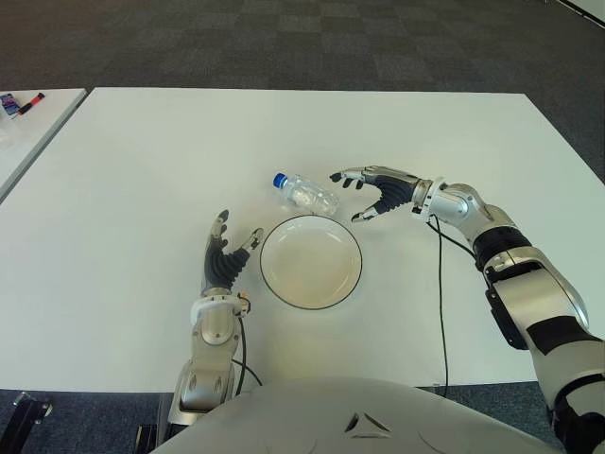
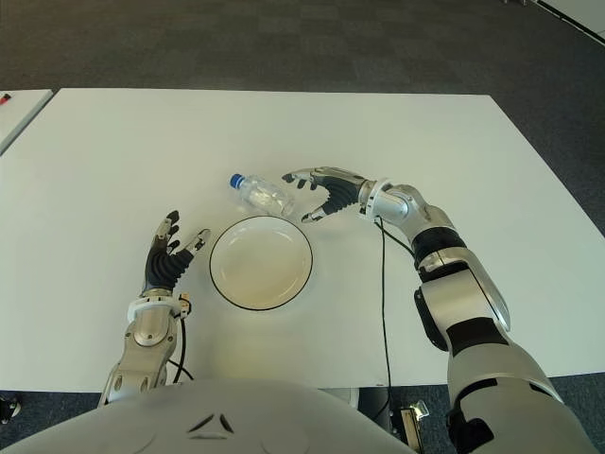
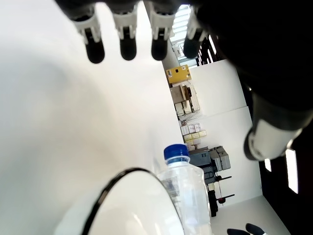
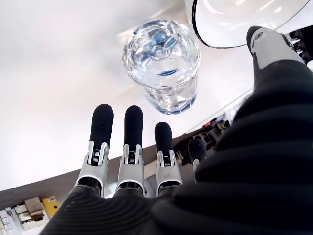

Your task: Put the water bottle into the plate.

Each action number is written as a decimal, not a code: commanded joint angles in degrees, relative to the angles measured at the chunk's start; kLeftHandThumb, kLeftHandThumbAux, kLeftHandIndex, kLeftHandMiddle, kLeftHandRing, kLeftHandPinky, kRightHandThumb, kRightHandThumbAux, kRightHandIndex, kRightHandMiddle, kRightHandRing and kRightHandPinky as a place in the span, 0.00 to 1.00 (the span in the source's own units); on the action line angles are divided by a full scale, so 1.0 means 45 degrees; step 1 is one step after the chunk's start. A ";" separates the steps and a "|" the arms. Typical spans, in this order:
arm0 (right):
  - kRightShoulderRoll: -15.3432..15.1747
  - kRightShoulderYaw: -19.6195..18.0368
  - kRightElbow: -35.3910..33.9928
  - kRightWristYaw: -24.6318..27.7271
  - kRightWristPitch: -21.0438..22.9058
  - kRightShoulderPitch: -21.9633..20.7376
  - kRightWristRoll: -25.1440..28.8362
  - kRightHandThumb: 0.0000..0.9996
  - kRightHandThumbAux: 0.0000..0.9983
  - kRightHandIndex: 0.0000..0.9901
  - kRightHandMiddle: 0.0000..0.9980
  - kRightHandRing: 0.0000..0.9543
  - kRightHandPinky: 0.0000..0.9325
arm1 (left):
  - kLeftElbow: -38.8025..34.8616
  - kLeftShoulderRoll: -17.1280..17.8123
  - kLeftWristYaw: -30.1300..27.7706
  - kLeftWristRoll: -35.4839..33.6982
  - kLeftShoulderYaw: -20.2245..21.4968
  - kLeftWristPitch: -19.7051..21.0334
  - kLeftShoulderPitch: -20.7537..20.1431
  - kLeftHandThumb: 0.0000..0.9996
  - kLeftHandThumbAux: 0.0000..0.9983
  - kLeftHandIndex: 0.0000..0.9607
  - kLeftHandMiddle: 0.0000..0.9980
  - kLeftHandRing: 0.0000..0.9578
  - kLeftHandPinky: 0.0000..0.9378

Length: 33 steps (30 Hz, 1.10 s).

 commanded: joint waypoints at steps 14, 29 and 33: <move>0.0202 0.0098 0.0037 -0.0605 0.0528 0.0064 -0.0384 0.33 0.63 0.02 0.15 0.23 0.32 | 0.0353 -0.0157 0.0158 0.0035 -0.0035 -0.0151 0.0058 0.19 0.57 0.05 0.07 0.07 0.11; 0.2362 0.0104 0.0985 -0.1702 0.4761 -0.1889 -0.0740 0.32 0.62 0.05 0.18 0.24 0.30 | 0.0800 -0.0287 0.0196 0.0046 -0.0082 0.0000 -0.0199 0.18 0.54 0.05 0.06 0.06 0.10; 0.2805 0.0257 0.1350 -0.2259 0.5454 -0.2138 -0.0915 0.34 0.61 0.05 0.18 0.24 0.31 | 0.0842 -0.0302 0.0235 0.0080 -0.0121 -0.0022 -0.0221 0.18 0.54 0.05 0.06 0.07 0.10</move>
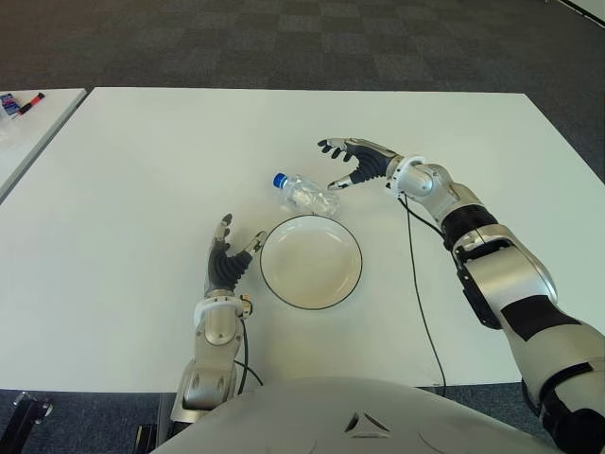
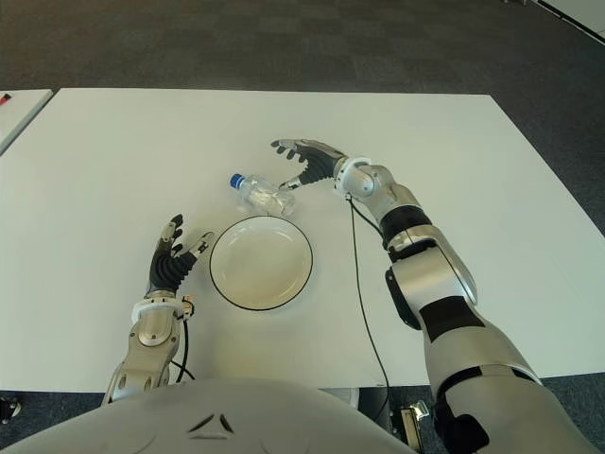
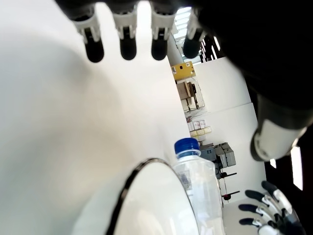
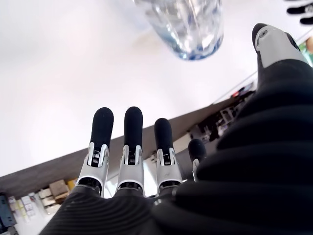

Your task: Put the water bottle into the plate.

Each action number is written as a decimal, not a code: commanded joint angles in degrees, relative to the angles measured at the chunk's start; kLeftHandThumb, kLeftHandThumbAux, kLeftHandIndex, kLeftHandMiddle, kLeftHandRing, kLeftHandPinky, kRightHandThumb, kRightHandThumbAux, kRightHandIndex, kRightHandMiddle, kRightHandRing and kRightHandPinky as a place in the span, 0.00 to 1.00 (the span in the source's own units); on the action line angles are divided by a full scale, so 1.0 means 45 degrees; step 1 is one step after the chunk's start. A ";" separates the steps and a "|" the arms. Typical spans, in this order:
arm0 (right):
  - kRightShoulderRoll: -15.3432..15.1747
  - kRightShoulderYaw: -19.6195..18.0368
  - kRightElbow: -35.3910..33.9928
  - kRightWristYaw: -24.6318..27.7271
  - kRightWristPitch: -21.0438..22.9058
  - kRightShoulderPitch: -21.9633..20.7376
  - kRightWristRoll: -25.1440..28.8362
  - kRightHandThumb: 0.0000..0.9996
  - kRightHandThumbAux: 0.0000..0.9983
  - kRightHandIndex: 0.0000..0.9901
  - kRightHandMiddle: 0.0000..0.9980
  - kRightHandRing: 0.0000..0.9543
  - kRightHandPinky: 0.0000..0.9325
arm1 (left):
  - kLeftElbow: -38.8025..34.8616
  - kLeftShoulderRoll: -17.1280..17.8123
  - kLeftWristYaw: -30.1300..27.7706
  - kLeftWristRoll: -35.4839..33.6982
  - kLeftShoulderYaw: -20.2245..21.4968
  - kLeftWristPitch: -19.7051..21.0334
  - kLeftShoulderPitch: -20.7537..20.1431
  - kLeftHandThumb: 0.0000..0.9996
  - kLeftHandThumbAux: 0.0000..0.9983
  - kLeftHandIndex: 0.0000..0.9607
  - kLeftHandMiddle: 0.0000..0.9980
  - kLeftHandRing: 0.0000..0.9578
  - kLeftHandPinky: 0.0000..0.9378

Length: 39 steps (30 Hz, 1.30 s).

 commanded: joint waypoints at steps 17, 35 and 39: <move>0.1192 0.0992 0.1302 -0.2552 0.1515 -0.0501 -0.1313 0.39 0.60 0.03 0.19 0.25 0.32 | 0.0281 -0.0438 0.0588 0.0368 -0.0421 0.0218 -0.0138 0.19 0.53 0.05 0.06 0.06 0.09; 0.1299 0.1070 0.1587 -0.2310 0.1717 -0.0586 -0.1235 0.37 0.61 0.03 0.17 0.23 0.30 | 0.0485 -0.0317 0.0926 0.0558 -0.0682 0.0143 -0.0267 0.19 0.56 0.05 0.06 0.07 0.11; 0.1330 0.1077 0.1611 -0.2301 0.1773 -0.0588 -0.1239 0.37 0.61 0.03 0.17 0.23 0.29 | 0.0459 -0.0323 0.0978 0.0615 -0.0739 0.0245 -0.0277 0.18 0.57 0.05 0.06 0.07 0.11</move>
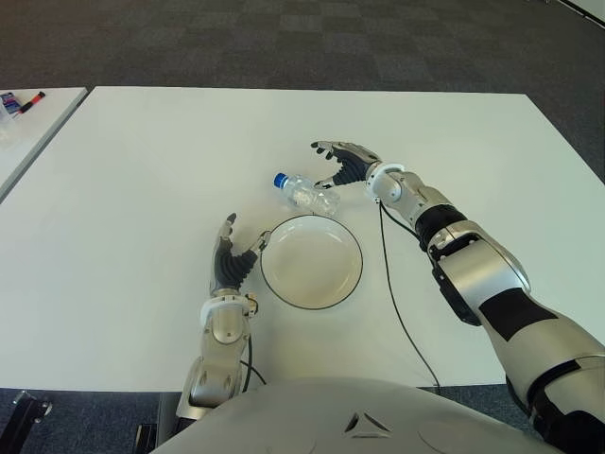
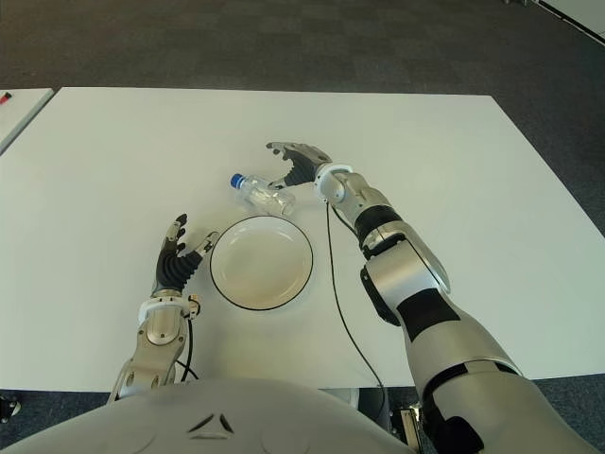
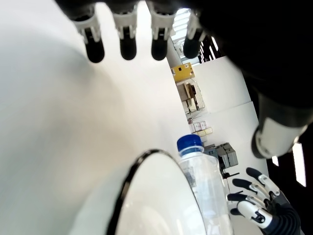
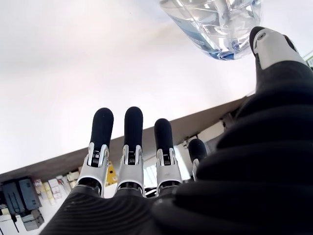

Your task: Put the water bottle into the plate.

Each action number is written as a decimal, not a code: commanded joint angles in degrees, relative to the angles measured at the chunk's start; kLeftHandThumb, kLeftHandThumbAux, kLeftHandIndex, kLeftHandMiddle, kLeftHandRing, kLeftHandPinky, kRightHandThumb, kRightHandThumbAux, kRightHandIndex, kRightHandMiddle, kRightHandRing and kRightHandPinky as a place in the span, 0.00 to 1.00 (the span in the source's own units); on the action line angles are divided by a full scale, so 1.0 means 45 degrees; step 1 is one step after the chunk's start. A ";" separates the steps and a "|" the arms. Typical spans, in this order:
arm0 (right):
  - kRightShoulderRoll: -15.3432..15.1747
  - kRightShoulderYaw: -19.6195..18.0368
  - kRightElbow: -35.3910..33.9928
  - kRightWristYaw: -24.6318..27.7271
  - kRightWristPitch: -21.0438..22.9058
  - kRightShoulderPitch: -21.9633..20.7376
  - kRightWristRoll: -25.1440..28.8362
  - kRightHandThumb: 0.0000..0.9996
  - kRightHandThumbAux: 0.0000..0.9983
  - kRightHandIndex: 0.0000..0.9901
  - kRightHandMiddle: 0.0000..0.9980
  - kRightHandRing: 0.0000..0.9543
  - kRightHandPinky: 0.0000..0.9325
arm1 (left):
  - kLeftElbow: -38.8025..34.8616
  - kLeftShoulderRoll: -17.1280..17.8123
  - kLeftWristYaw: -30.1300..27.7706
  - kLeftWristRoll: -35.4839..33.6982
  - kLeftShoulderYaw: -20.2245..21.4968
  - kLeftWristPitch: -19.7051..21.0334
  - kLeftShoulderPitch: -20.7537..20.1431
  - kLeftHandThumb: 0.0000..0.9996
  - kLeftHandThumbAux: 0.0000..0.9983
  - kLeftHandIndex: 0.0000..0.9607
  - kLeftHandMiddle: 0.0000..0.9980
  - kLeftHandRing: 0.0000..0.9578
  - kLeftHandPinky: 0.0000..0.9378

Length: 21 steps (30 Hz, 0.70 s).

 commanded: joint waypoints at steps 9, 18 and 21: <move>0.0184 0.0088 0.0171 0.0161 0.0229 -0.0200 -0.0063 0.34 0.62 0.02 0.17 0.22 0.29 | 0.0149 -0.0449 0.0228 0.0222 -0.0274 0.0241 -0.0087 0.18 0.57 0.04 0.06 0.07 0.10; 0.0220 0.0110 0.0171 0.0121 0.0249 -0.0173 -0.0071 0.32 0.63 0.03 0.18 0.24 0.30 | 0.0119 -0.0501 0.0319 0.0297 -0.0393 0.0268 -0.0070 0.18 0.58 0.04 0.06 0.07 0.10; 0.0230 0.0120 0.0147 0.0071 0.0244 -0.0149 -0.0082 0.32 0.63 0.03 0.18 0.24 0.31 | 0.0113 -0.0495 0.0311 0.0281 -0.0435 0.0274 -0.0072 0.17 0.58 0.04 0.06 0.07 0.10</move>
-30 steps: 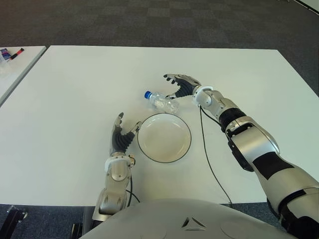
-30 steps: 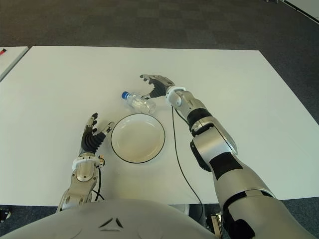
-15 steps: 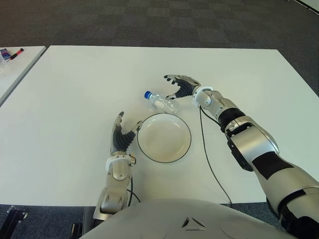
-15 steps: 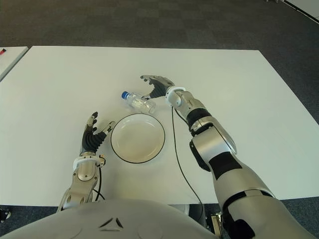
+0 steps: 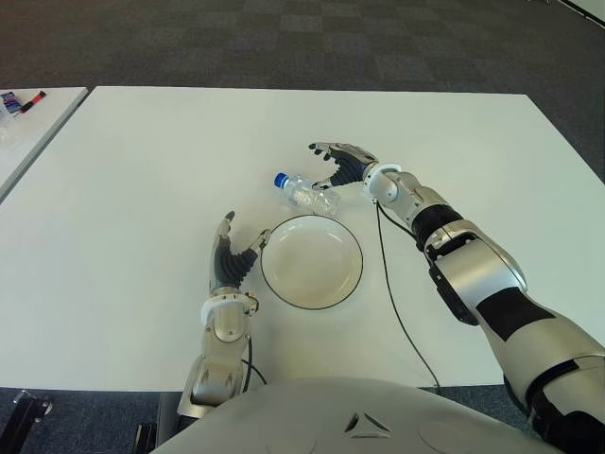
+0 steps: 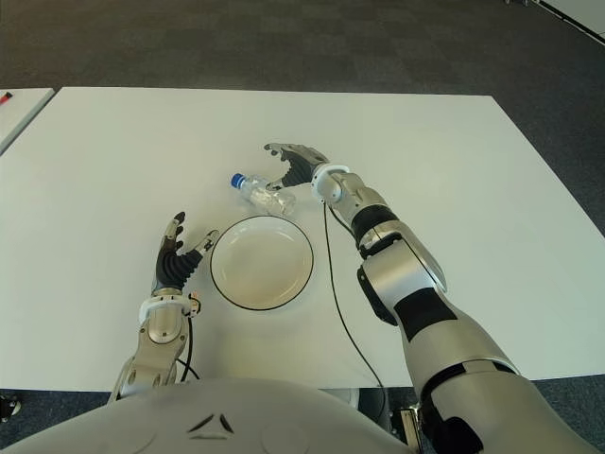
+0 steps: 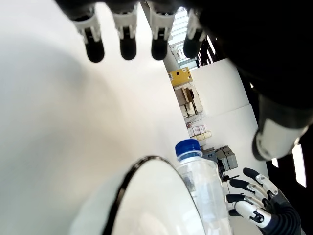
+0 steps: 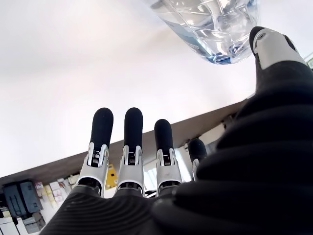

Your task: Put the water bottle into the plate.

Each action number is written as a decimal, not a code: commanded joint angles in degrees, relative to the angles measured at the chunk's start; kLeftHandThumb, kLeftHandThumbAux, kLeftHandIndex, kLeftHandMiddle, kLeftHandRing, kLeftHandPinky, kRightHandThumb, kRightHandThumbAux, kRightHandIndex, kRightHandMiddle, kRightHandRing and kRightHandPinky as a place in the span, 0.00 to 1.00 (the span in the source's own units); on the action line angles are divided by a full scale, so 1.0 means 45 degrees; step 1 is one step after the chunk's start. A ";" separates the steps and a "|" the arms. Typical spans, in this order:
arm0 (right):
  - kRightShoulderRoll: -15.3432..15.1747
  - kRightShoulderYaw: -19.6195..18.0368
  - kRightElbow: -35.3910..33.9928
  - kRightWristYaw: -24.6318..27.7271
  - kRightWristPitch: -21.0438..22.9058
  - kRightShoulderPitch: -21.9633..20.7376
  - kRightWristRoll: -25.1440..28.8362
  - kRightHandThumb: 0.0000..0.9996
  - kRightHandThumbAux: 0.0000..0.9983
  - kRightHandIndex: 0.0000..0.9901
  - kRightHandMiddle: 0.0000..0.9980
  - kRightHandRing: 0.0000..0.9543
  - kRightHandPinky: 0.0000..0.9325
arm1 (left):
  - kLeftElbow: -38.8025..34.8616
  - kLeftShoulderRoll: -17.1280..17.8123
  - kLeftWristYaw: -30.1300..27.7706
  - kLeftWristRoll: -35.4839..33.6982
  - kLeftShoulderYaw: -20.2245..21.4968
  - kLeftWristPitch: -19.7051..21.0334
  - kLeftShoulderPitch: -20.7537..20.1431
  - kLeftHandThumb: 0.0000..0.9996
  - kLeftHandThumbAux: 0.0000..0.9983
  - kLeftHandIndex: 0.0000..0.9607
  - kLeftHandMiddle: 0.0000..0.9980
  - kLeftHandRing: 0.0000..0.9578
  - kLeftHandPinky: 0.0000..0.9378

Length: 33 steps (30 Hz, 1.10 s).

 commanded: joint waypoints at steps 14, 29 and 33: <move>0.0087 0.0108 0.0079 -0.0051 0.0226 -0.0066 -0.0117 0.31 0.63 0.02 0.18 0.24 0.30 | 0.0107 -0.0512 0.0118 0.0001 -0.0362 0.0219 -0.0033 0.16 0.58 0.04 0.06 0.06 0.09; 0.0658 0.0597 -0.0067 -0.0478 0.0511 0.0256 -0.0519 0.30 0.57 0.05 0.21 0.27 0.33 | 0.0221 -0.0461 0.0172 0.0039 -0.0385 0.0208 -0.0148 0.16 0.57 0.05 0.06 0.07 0.10; 0.0986 0.0793 -0.0363 -0.0577 0.0742 0.0436 -0.0680 0.30 0.57 0.05 0.21 0.27 0.34 | 0.0273 -0.0451 0.0179 0.0037 -0.0388 0.0168 -0.0194 0.16 0.57 0.05 0.06 0.07 0.11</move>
